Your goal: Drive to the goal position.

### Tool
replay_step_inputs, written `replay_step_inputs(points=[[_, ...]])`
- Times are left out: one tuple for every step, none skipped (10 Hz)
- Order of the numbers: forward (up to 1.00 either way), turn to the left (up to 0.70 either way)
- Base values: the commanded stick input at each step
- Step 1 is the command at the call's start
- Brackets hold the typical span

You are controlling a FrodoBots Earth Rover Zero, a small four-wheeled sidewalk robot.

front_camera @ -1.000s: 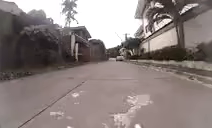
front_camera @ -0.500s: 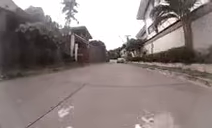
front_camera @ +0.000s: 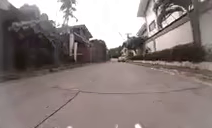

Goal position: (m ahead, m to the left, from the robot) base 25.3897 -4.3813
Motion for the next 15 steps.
replay_step_inputs(points=[[1.00,0.02],[1.00,0.02],[1.00,0.02],[1.00,0.02],[1.00,0.02],[1.00,0.02],[1.00,0.02],[1.00,0.02],[1.00,-0.38],[1.00,-0.38],[1.00,-0.38],[1.00,-0.35],[1.00,-0.22],[1.00,-0.08],[1.00,0.03]])
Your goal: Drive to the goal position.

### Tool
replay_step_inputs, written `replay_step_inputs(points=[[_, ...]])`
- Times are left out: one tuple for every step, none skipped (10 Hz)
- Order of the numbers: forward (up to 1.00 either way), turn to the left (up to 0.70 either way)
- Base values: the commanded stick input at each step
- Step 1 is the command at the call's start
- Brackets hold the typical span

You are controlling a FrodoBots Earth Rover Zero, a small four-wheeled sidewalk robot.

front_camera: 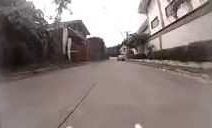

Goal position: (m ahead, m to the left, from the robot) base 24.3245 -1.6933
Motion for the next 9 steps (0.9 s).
replay_step_inputs(points=[[1.00,0.03],[1.00,0.03],[1.00,0.03],[1.00,0.03],[1.00,0.03],[1.00,0.03],[1.00,0.03],[1.00,0.03],[1.00,0.03]])
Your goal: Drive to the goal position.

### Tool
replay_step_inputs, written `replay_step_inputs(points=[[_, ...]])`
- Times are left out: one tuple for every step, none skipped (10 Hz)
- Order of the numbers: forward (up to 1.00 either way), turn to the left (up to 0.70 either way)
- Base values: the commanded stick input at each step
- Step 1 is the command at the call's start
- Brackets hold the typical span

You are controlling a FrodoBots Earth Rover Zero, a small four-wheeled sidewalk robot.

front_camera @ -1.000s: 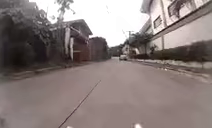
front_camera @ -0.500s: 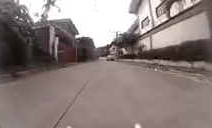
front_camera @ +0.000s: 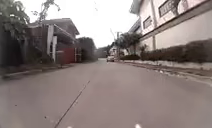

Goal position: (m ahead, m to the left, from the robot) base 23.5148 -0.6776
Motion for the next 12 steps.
replay_step_inputs(points=[[1.00,0.03],[1.00,0.03],[1.00,0.03],[1.00,0.03],[1.00,0.03],[1.00,0.03],[1.00,0.03],[1.00,0.03],[1.00,0.03],[1.00,0.03],[1.00,0.03],[1.00,0.03]])
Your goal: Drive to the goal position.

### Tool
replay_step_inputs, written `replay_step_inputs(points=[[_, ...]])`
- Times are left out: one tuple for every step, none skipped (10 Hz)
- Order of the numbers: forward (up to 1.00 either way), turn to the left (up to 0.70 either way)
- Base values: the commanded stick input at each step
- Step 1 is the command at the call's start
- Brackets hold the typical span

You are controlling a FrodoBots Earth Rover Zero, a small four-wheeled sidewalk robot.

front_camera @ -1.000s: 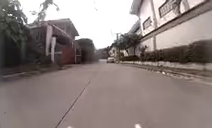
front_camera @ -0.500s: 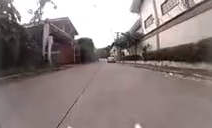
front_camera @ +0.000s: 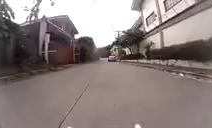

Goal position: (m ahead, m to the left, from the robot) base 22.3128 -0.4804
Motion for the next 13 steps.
replay_step_inputs(points=[[1.00,0.03],[1.00,0.03],[1.00,0.03],[1.00,0.03],[1.00,0.03],[1.00,0.03],[1.00,0.03],[1.00,0.03],[1.00,0.03],[1.00,0.03],[1.00,0.03],[1.00,0.03],[1.00,0.03]])
